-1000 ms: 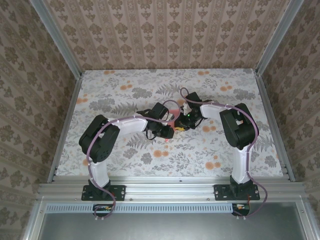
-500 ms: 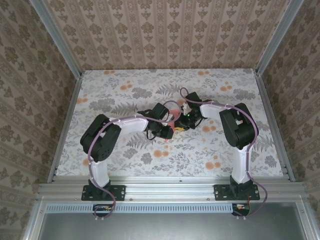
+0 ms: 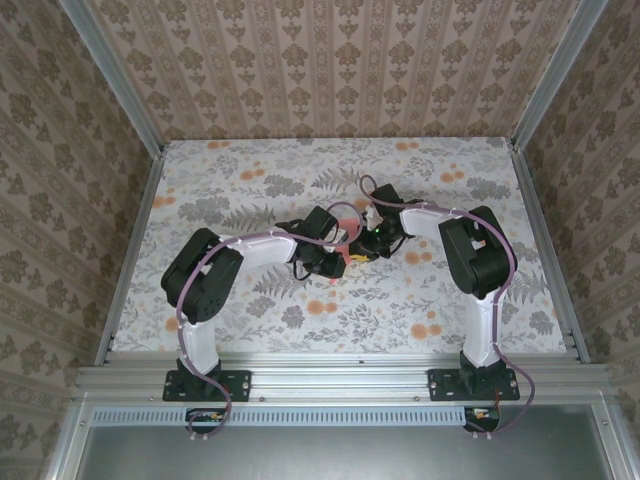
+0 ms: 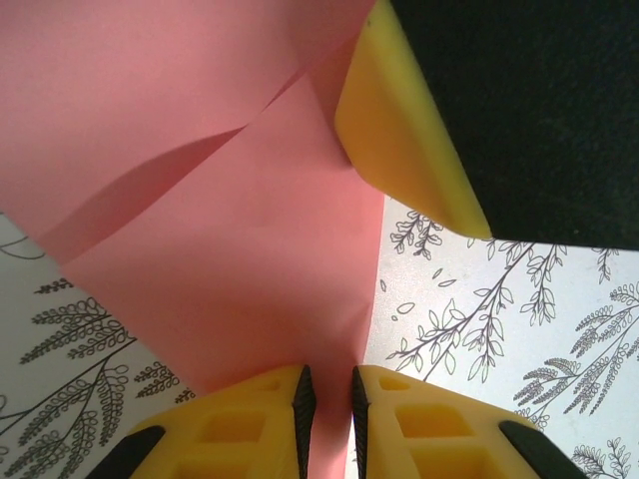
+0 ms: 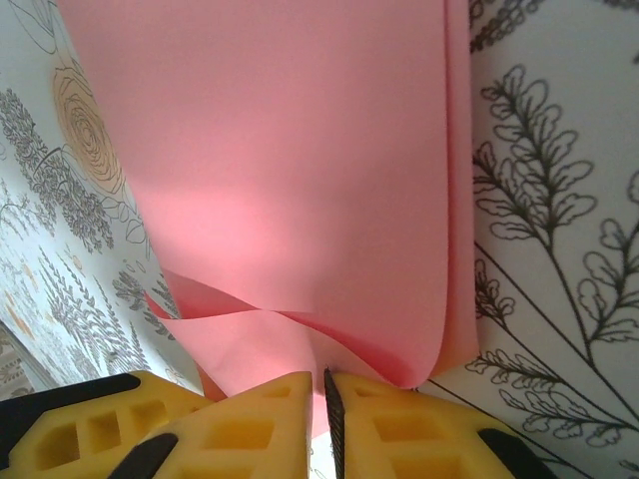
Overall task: Fold a paper plane with a square sheet of paper (pick it up from the middle)
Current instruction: Third fold the triangle at the center of the table.
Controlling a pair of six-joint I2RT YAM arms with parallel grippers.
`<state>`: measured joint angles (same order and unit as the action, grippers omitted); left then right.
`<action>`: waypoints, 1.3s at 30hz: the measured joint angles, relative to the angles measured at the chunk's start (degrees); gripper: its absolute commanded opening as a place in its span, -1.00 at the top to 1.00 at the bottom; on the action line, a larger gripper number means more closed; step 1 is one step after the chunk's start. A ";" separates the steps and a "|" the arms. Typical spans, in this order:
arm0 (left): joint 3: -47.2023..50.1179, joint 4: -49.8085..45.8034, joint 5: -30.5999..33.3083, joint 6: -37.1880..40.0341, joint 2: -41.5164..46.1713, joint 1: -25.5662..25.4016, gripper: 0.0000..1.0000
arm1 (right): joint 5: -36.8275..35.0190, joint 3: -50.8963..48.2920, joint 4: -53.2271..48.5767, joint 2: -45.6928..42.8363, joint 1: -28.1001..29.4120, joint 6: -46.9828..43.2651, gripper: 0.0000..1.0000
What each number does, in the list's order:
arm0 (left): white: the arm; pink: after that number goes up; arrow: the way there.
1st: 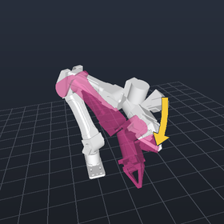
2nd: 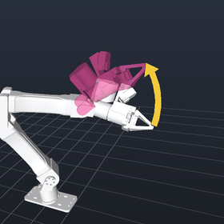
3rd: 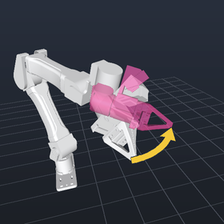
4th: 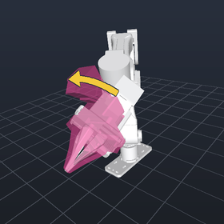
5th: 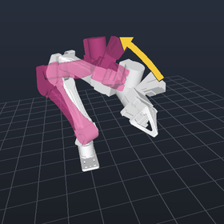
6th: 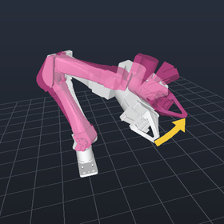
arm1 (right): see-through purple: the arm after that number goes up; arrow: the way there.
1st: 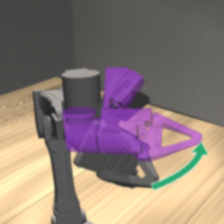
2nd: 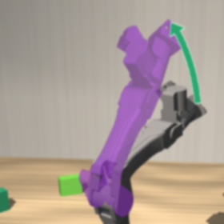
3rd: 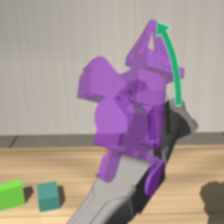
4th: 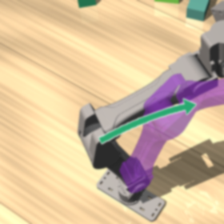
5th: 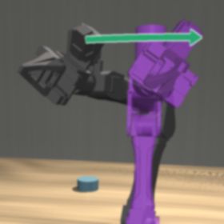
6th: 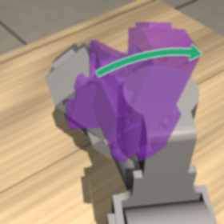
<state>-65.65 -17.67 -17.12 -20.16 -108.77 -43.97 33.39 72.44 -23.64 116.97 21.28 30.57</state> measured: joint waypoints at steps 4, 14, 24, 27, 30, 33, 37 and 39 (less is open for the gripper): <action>0.02 -0.09 0.57 0.70 0.00 -0.22 0.56 | 0.00 0.00 -0.02 0.00 0.00 -0.31 0.66; 0.00 -0.33 2.36 2.25 0.09 -1.07 0.46 | -0.20 0.35 -0.59 0.13 0.00 -0.46 0.68; -0.42 -3.34 1.73 2.16 1.88 -0.94 0.28 | -0.26 0.63 -0.90 0.31 0.04 -0.74 0.70; -0.98 -4.24 1.07 1.97 3.52 -0.94 0.28 | -0.26 0.72 -1.03 0.37 0.04 -0.87 0.70; -2.12 -4.35 0.33 1.77 4.74 -0.94 0.28 | -0.26 0.90 -1.27 0.42 0.04 -0.87 0.71; -2.51 -4.13 -0.87 1.51 5.49 -0.94 0.35 | -0.26 0.94 -1.33 0.48 0.04 -0.87 0.71; -2.51 -3.80 -2.45 0.59 5.49 -0.96 0.44 | -0.26 1.03 -1.46 0.52 0.04 -0.87 0.72; -2.51 -3.39 -3.13 0.44 5.33 -0.96 0.47 | -0.26 1.01 -1.46 0.52 0.04 -0.87 0.72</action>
<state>-68.16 -21.06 -20.25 -19.73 -103.44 -44.93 33.12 73.45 -25.10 117.49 21.32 29.69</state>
